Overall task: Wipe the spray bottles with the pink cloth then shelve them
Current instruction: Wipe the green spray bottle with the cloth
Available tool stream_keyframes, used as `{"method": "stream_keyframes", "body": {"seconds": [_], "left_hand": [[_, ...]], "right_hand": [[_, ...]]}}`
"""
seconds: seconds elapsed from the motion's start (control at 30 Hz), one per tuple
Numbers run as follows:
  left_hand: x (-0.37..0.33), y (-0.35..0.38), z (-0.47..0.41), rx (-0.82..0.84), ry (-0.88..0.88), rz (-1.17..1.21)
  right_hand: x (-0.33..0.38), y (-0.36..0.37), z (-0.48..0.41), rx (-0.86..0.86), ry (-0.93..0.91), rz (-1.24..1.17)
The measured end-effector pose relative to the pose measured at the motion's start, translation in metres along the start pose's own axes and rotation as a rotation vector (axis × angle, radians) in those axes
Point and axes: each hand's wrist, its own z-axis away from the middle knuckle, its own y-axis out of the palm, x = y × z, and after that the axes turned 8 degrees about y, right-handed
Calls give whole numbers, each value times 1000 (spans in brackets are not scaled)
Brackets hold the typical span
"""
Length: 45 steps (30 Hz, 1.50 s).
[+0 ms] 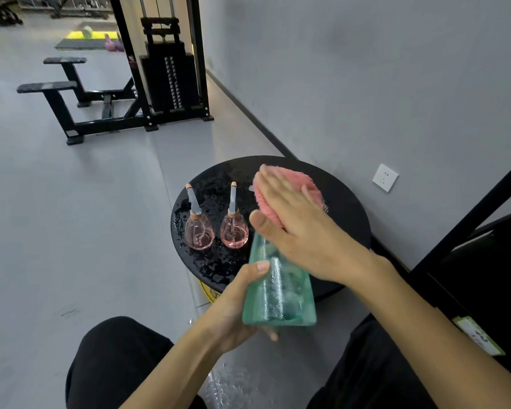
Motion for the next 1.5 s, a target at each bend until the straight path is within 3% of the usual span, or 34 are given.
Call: {"method": "stream_keyframes", "body": {"seconds": [0.1,0.3,0.53,0.73,0.93,1.13,1.5], "left_hand": [[-2,-4,0,-24,9,-39],[-1,4,-3,-11,0,-57],[1,-6,-1,-26,-21,-18],[5,5,-2,10,-41,-19],[-1,0,-2,-5,-34,30],[-2,6,-1,35,-54,-24],[-3,-1,-5,-15,-36,14]], "right_hand": [[2,4,10,12,-35,-30],[-7,-9,-17,-43,85,-71],[-9,10,11,7,-19,-140],[-25,-2,-14,-72,116,-126],[-28,16,3,-49,2,-193],[-28,-1,-16,-104,160,-292],[-16,17,11,-161,-25,-327]]}}
